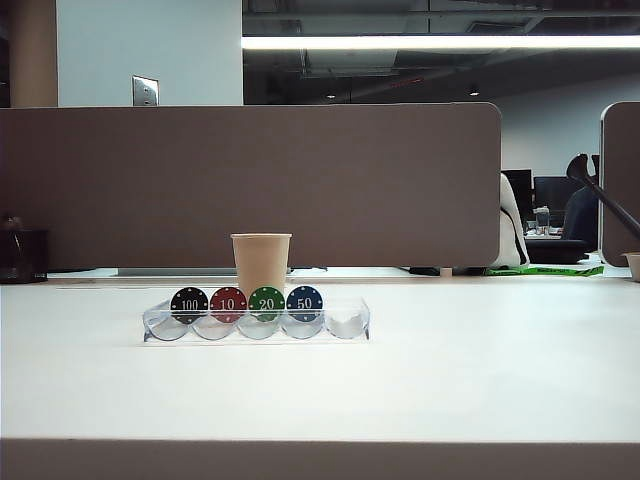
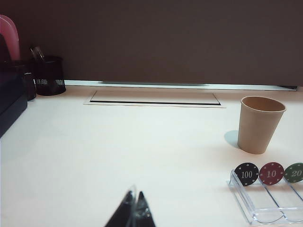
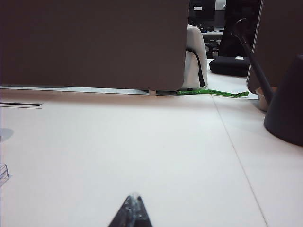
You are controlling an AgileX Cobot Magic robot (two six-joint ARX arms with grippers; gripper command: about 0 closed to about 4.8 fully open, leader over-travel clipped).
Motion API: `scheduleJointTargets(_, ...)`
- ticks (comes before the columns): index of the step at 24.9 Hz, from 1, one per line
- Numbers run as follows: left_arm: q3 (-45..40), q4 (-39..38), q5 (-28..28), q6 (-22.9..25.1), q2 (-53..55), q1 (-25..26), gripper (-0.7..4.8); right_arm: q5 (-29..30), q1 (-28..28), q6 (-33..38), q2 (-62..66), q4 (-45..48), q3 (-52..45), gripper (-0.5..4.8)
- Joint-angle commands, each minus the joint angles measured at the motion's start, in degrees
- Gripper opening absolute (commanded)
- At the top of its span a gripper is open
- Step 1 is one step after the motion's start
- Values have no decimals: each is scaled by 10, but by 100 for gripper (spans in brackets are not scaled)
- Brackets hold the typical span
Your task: Pick up the chip with the greater value and put it into the paper cup.
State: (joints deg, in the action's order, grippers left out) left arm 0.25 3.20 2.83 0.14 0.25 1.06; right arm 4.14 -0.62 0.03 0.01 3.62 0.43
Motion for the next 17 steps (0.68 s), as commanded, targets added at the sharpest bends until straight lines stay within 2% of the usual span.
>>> scheduleJointTargets(1,2,7,2,-2,0,1,-6,-2,0,2,0,9,-1,-1)
scheduleJointTargets(17,20,9,11,-1,1,0,-6,7,0,-2,0,13,21,-1)
